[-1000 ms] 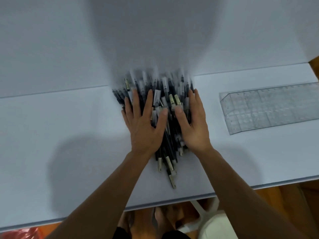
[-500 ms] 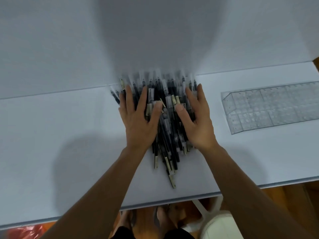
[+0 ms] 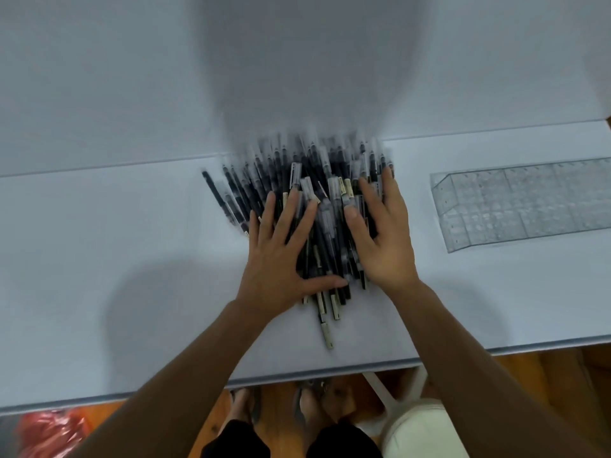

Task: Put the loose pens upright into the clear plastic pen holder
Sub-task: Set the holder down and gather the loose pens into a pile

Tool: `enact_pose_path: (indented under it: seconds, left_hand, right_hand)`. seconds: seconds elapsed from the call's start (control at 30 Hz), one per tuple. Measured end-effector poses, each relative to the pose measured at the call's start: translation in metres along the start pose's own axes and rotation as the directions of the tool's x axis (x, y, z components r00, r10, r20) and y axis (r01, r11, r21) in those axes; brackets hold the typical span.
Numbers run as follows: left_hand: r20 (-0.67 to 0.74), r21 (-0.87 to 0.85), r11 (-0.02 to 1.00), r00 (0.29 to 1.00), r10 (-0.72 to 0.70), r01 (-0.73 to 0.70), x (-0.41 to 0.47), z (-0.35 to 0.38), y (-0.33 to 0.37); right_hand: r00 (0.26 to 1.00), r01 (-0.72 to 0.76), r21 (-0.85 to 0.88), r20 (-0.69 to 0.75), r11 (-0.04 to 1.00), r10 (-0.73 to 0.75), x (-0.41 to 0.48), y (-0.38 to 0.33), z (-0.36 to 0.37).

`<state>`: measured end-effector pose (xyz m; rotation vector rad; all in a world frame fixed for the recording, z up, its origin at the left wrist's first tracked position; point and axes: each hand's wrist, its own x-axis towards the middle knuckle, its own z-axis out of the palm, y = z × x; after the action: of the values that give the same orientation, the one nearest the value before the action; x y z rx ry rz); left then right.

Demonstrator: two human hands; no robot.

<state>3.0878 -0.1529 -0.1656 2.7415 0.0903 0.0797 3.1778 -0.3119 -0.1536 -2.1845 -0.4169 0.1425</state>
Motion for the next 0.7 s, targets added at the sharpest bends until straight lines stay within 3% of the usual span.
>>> enact_pose_path:
  seconds: [0.2,0.3,0.4,0.7]
  left_hand:
    - [-0.041,0.023,0.999,0.998,0.039,-0.038,-0.009,-0.007,0.008]
    - [0.084,0.065,0.973,0.973,0.216,-0.222,-0.036,-0.001,0.019]
    - [0.173,0.109,0.957,0.953,0.248,-0.268,-0.046,0.004,0.017]
    - [0.096,0.118,0.928,0.934,0.345,-0.354,-0.025,0.003,0.005]
  right_hand:
    - [1.0,0.012,0.032,0.0,0.999,-0.012,-0.003,0.001,-0.002]
    - [1.0,0.022,0.026,-0.004,0.999,-0.022,-0.005,0.001,-0.002]
    - [1.0,0.019,0.025,0.004,1.0,-0.019,-0.004,0.002,-0.002]
    - [0.999,0.031,-0.003,0.015,1.0,-0.031,-0.004,0.0,-0.002]
